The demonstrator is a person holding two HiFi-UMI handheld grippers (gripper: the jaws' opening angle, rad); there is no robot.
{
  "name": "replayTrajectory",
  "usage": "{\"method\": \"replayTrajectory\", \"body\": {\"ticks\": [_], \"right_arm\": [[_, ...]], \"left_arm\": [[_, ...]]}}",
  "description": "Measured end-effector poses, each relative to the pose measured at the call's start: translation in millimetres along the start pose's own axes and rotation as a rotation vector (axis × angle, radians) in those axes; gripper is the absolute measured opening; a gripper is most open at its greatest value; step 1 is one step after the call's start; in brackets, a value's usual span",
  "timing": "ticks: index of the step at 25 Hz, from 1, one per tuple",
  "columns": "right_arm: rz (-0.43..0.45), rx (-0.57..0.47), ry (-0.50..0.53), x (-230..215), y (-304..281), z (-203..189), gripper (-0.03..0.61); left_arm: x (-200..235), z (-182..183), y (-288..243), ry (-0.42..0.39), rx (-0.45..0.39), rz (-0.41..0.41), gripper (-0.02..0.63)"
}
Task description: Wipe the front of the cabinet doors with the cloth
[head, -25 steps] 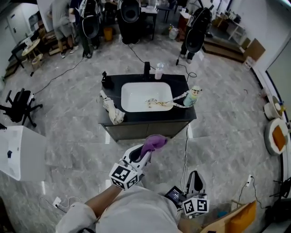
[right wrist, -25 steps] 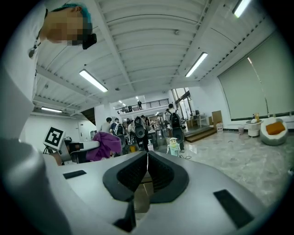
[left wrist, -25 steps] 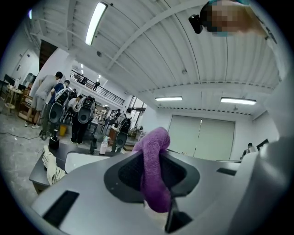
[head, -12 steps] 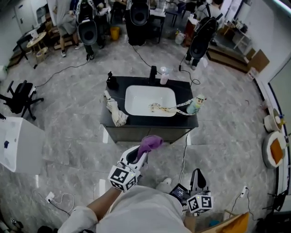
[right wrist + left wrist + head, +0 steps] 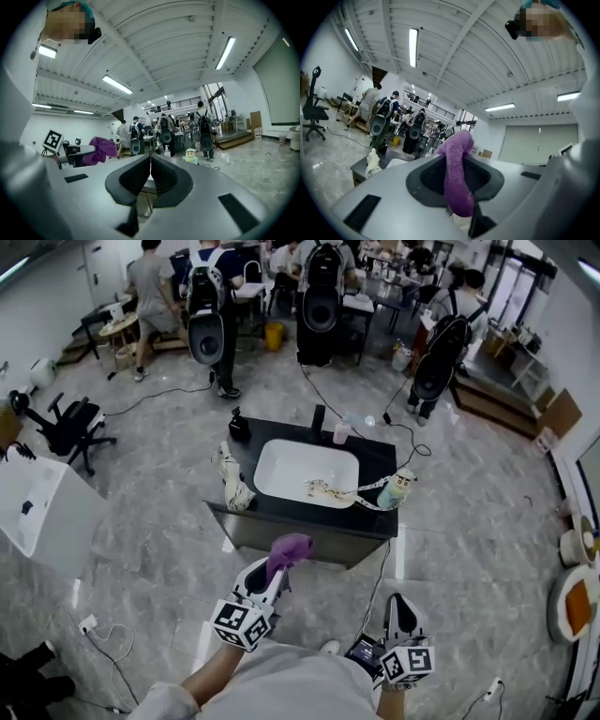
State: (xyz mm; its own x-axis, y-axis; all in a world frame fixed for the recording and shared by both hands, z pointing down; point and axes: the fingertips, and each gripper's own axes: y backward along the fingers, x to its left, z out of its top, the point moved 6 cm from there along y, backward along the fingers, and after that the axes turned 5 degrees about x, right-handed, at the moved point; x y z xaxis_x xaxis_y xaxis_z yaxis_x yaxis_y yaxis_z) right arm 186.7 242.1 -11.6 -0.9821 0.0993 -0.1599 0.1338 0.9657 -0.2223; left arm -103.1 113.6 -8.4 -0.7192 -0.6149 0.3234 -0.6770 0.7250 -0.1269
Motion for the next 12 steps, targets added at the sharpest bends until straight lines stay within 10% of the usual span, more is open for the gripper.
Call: {"method": "replayTrajectory", "body": {"ticks": [12], "right_arm": [[0.117, 0.144, -0.058, -125.2, 10.2, -52.0, 0.026]], "left_arm": [[-107.9, -60.4, 8.9, -0.008, 0.067, 0.200, 0.089]]}}
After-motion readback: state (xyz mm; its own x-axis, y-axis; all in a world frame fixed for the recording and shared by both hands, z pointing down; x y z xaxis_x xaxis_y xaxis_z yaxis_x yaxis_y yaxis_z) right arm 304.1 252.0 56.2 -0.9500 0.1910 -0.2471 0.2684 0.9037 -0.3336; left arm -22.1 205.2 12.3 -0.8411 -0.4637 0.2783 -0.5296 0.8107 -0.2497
